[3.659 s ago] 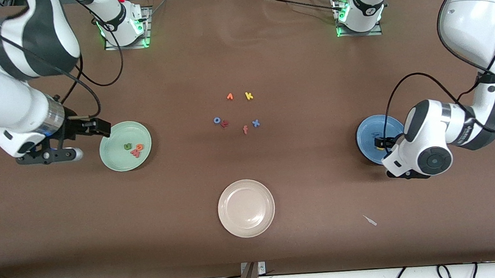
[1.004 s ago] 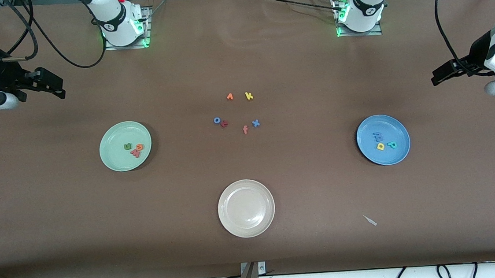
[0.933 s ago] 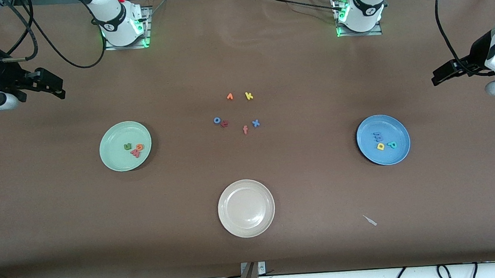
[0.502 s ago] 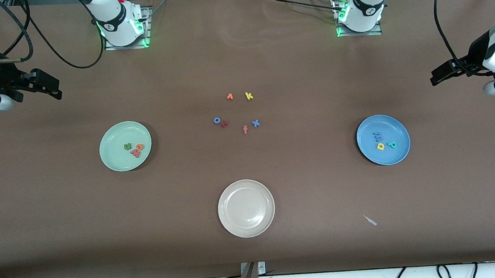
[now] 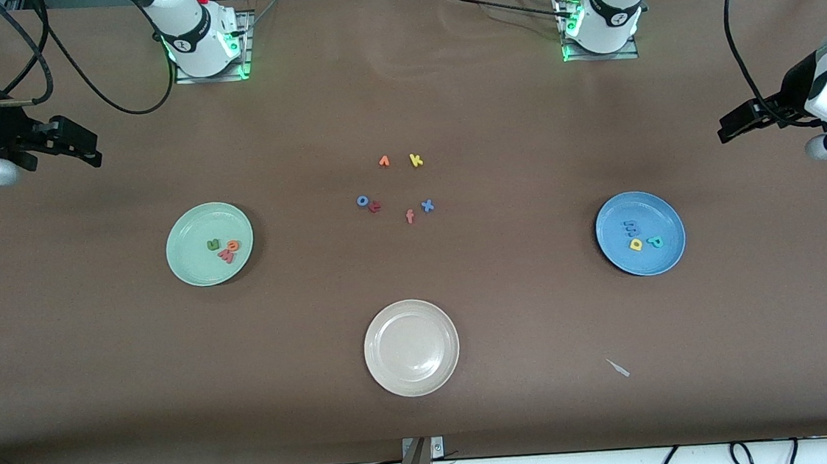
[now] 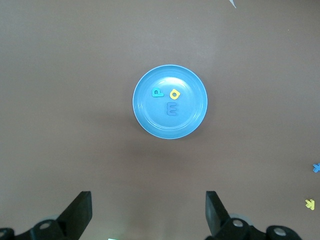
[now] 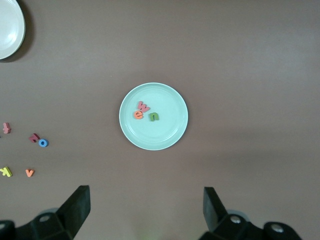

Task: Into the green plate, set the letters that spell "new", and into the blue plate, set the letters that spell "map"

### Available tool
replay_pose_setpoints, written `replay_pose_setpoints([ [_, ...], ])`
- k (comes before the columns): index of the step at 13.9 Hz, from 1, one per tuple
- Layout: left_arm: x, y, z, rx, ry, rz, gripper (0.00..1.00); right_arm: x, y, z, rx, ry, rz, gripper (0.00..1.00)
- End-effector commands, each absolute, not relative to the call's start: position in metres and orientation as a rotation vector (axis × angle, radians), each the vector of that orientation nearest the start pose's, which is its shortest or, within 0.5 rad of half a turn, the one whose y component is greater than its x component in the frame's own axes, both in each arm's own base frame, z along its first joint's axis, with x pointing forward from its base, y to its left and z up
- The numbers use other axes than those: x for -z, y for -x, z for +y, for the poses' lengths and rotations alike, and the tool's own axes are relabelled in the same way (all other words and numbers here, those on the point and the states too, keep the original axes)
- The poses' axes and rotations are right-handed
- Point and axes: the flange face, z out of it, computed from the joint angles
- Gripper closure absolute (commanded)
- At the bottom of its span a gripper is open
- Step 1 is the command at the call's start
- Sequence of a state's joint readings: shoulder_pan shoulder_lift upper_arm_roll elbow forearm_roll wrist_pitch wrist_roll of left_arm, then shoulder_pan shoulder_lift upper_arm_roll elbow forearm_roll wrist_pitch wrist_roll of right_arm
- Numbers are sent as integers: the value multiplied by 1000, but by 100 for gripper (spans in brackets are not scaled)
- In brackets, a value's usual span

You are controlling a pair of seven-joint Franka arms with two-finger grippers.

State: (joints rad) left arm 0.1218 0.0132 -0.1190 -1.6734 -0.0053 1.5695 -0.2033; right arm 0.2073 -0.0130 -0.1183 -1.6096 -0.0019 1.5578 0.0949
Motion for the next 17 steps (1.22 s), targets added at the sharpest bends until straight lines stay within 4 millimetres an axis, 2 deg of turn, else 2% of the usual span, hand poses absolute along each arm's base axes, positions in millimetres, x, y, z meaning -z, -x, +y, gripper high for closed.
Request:
replay_pose_setpoints([
  [1,-571,-551,1,-187,3150,-296,0,-615,-546,45,-64,3152,-17,0],
  [17,-570,-551,0,-196,3149,-296,0,-614,-547,45,-64,3151,-70,0],
])
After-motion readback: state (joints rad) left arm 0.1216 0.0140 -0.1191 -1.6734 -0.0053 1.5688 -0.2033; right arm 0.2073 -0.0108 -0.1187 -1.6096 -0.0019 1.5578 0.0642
